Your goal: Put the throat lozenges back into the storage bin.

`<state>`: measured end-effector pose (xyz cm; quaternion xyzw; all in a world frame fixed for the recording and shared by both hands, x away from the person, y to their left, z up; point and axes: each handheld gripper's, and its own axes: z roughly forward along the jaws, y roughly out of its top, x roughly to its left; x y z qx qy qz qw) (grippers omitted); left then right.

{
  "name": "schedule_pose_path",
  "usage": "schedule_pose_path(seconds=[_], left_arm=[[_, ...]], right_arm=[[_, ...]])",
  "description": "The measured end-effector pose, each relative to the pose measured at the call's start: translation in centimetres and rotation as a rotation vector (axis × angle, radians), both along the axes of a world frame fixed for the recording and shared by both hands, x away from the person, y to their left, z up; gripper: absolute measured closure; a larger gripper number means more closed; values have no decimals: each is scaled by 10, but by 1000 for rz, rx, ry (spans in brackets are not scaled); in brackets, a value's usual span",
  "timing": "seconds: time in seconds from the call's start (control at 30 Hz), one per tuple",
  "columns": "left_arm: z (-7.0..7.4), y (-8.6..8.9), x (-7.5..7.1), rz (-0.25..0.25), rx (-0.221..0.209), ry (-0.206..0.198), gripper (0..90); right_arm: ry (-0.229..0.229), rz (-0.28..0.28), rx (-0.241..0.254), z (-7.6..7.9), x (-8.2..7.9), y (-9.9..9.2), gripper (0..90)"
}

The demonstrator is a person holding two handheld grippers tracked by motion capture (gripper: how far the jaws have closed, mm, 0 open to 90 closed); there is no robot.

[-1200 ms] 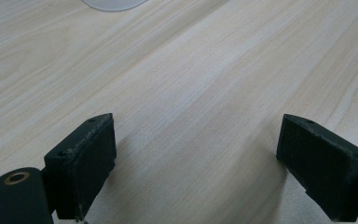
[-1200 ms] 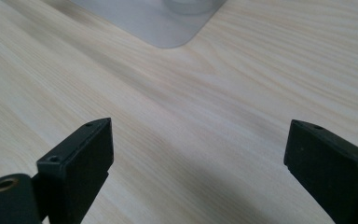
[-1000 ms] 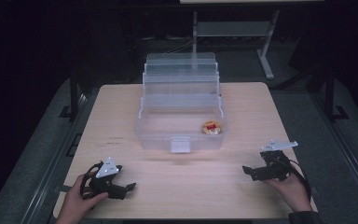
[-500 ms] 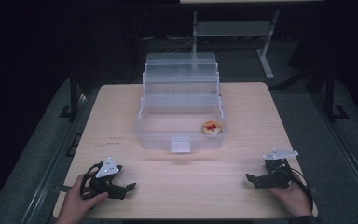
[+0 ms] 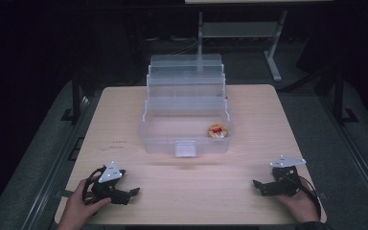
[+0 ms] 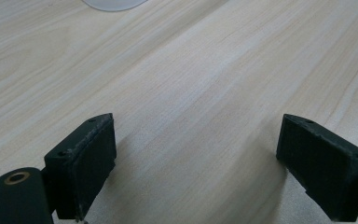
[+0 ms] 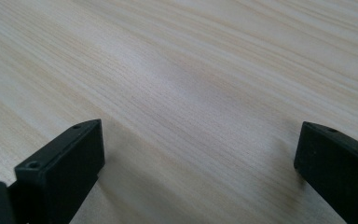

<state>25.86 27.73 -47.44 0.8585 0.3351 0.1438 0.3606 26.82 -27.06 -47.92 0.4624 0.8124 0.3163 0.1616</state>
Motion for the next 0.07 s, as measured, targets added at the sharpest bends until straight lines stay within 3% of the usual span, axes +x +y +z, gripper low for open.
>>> schedule_pose_path(seconds=[0.07], left_arm=[[0, 0, 0, 0, 0, 0, 111]], right_arm=[[-10, 4, 5, -1, -1, -1, 8]])
